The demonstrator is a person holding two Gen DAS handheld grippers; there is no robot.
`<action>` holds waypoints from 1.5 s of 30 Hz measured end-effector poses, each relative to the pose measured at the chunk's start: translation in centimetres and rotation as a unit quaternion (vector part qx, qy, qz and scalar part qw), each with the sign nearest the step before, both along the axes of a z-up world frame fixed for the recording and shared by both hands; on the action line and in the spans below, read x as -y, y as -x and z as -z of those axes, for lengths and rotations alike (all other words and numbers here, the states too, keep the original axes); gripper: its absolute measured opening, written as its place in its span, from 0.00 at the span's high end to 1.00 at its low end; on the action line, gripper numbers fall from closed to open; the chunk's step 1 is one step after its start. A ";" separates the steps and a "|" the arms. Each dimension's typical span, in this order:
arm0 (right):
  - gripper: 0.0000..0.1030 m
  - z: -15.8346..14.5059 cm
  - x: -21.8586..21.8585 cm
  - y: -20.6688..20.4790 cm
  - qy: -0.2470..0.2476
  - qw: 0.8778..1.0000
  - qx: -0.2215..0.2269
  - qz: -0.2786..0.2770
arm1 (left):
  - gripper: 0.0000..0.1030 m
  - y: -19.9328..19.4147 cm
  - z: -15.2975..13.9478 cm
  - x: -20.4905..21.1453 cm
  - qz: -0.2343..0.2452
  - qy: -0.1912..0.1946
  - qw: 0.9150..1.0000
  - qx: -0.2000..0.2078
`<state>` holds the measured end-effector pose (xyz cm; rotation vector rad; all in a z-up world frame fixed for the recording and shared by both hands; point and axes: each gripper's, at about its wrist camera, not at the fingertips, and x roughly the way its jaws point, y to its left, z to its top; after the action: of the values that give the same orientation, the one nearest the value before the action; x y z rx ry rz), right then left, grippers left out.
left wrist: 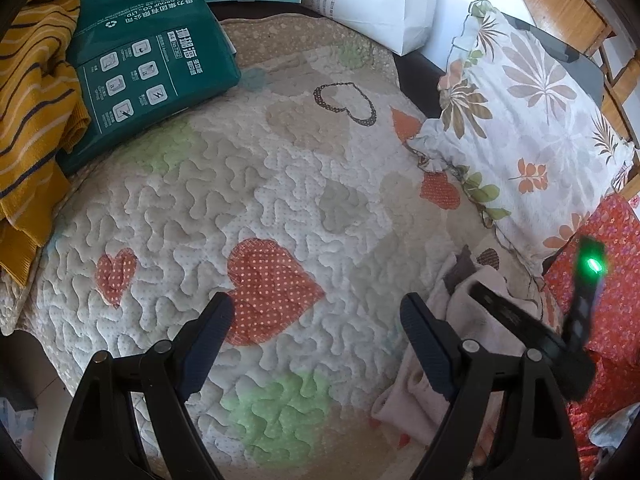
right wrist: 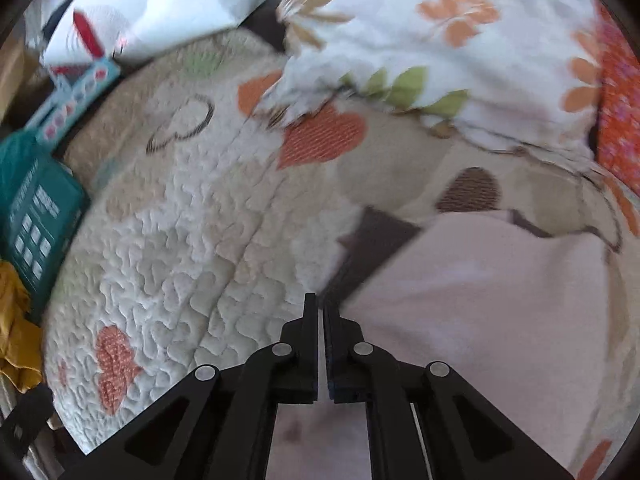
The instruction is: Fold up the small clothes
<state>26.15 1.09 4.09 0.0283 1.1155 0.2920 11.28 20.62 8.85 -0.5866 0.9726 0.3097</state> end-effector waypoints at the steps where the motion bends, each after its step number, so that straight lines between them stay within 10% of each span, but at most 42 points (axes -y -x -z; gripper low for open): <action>1: 0.96 -0.2 0.6 0.4 0.003 1.000 0.001 -0.003 | 0.18 0.0 0.0 0.0 0.000 -0.001 1.000 -0.001; 6: 0.94 -1.5 5.9 5.7 0.008 1.000 0.019 0.002 | 0.18 -0.1 0.2 0.8 0.008 -0.014 1.000 -0.008; 10: 0.56 -2.0 11.9 9.9 -0.015 0.998 0.031 0.045 | 0.18 -0.7 0.8 2.4 0.034 -0.034 0.999 -0.015; 19: 0.48 -0.3 21.5 15.0 -0.089 0.989 0.008 0.116 | 0.18 -3.1 3.9 6.8 0.132 0.035 0.990 -0.034; 23: 0.41 1.0 21.7 14.9 -0.141 0.983 -0.008 0.114 | 0.17 -4.3 5.8 8.1 0.162 0.099 0.981 -0.041; 36: 0.36 5.6 19.4 12.5 -0.244 0.961 -0.047 0.121 | 0.12 -5.4 8.1 11.6 0.207 0.081 0.972 -0.079; 38: 0.36 5.5 19.2 12.1 -0.244 0.961 -0.046 0.121 | 0.20 -5.1 8.1 11.8 0.198 0.070 0.975 -0.079; 41: 0.63 5.4 18.9 11.4 -0.262 0.957 -0.055 0.112 | 0.71 -4.6 8.4 12.1 0.203 0.096 0.972 -0.076; 45: 0.73 4.5 19.1 11.7 -0.264 0.957 -0.051 0.107 | 0.78 -3.5 8.2 12.8 0.199 0.083 0.974 -0.063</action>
<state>14.43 -18.06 -0.36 0.6419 1.0974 0.3907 14.74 7.78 0.68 -0.5133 1.2217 -0.0953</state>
